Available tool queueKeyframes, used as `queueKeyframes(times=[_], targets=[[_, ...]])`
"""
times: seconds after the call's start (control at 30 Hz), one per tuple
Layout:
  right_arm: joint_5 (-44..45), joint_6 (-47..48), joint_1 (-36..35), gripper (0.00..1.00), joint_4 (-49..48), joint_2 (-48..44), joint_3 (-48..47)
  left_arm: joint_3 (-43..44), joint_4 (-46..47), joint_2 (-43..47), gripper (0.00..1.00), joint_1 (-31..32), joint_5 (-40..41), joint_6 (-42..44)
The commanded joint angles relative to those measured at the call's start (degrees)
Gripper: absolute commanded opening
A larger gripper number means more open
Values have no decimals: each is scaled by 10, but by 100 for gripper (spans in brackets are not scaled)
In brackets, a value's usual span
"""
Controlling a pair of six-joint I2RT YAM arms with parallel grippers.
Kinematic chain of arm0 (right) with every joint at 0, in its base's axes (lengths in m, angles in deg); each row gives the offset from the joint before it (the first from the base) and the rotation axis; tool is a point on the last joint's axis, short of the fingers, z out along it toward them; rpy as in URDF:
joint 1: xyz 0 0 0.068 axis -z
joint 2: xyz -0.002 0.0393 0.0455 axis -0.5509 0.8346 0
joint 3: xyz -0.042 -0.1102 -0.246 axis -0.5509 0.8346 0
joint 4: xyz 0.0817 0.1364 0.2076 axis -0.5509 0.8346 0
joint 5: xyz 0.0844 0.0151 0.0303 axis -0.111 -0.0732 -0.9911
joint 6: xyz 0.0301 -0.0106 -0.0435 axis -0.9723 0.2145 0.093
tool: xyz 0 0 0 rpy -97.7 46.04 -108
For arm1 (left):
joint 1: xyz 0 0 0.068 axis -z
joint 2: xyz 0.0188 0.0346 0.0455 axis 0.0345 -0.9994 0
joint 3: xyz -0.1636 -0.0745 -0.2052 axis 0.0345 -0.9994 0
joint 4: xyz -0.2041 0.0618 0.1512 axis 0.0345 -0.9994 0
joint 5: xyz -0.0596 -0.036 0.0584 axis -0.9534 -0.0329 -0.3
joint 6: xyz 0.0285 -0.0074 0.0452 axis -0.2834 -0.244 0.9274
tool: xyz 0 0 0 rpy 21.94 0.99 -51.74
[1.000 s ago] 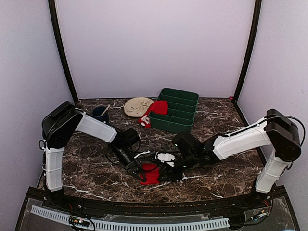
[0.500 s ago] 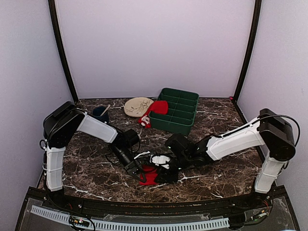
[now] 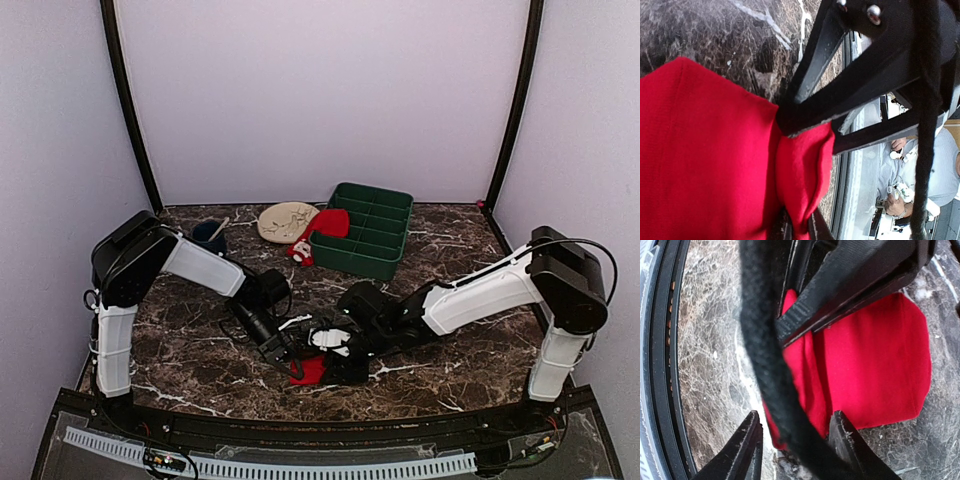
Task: Roll the socks
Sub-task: Roll the sock at the center of the board.
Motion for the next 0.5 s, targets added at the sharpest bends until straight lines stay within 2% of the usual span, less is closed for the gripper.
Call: queueKeyframes(times=[0.0, 0.47], targets=[[-13, 8, -8, 40, 1, 10, -14, 6, -17, -8, 10, -2, 7, 12], [-22, 9, -9, 14, 2, 17, -16, 10, -17, -11, 10, -3, 7, 11]])
